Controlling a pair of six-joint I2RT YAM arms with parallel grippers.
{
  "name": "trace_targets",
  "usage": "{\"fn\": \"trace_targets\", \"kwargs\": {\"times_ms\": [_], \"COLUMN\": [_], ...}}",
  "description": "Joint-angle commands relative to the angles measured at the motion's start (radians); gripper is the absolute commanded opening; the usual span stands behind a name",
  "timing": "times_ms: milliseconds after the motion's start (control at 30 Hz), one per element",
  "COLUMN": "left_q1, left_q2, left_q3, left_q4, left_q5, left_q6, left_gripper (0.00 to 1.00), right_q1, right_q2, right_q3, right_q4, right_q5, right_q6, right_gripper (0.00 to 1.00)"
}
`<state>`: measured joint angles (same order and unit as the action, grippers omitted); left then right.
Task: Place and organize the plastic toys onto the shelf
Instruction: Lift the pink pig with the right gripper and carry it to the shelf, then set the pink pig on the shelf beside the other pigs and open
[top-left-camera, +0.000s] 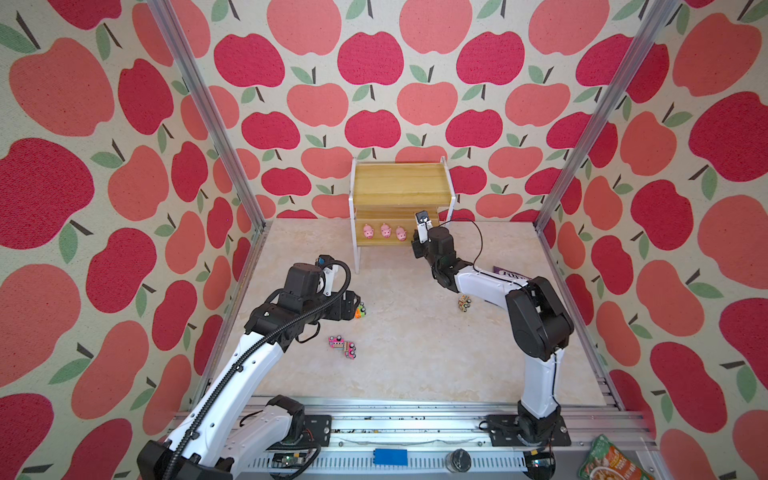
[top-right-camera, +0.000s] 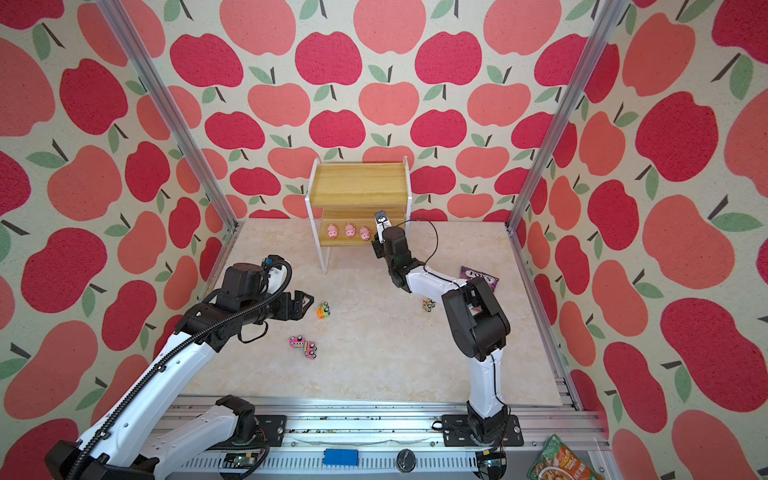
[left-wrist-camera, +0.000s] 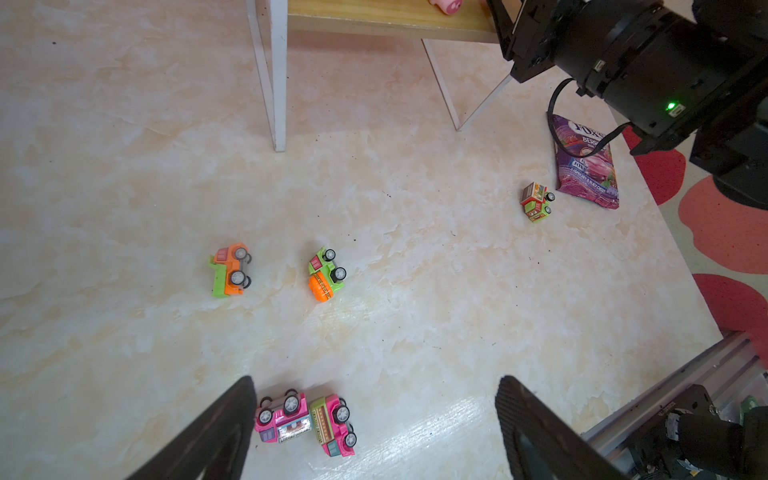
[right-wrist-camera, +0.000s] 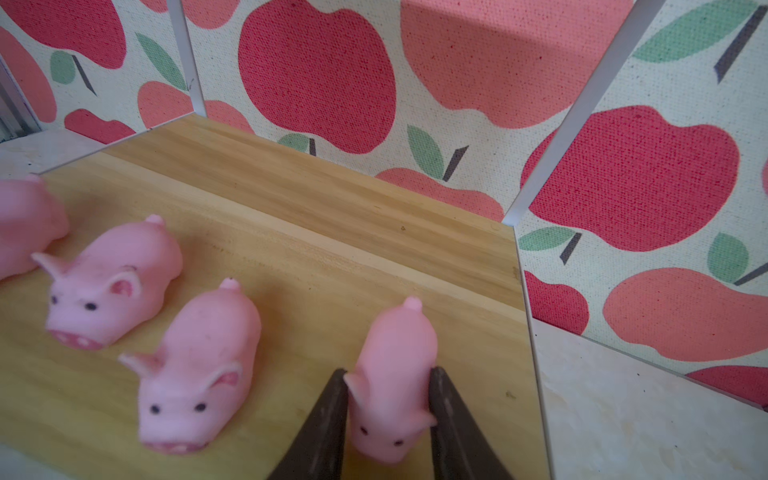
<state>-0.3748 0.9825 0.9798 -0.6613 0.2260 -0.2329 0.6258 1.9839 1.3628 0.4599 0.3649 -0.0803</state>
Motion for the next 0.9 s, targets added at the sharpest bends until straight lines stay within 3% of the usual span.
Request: {"fn": "trace_targets", "kwargs": {"times_ms": [0,233,867], "left_q1": [0.005,0.007,0.008], "left_q2": [-0.009,-0.010,-0.012], "left_q3": [-0.009,-0.009,-0.007], "left_q4": [0.000,0.000,0.001], "left_q5": [0.008,0.007,0.014], "left_q6": [0.015,0.015,0.015], "left_gripper": [0.93,0.93,0.93], "right_q1": [-0.008,-0.015,-0.015], "right_q2": [0.025,0.027,-0.089], "right_q3": [0.045,0.063,-0.003], "right_q4": [-0.034,-0.073,-0.149], "right_q5": [-0.029,-0.059,-0.046], "right_q6": [0.025,0.042,0.027], "right_gripper": [0.37,0.40,0.68]}}
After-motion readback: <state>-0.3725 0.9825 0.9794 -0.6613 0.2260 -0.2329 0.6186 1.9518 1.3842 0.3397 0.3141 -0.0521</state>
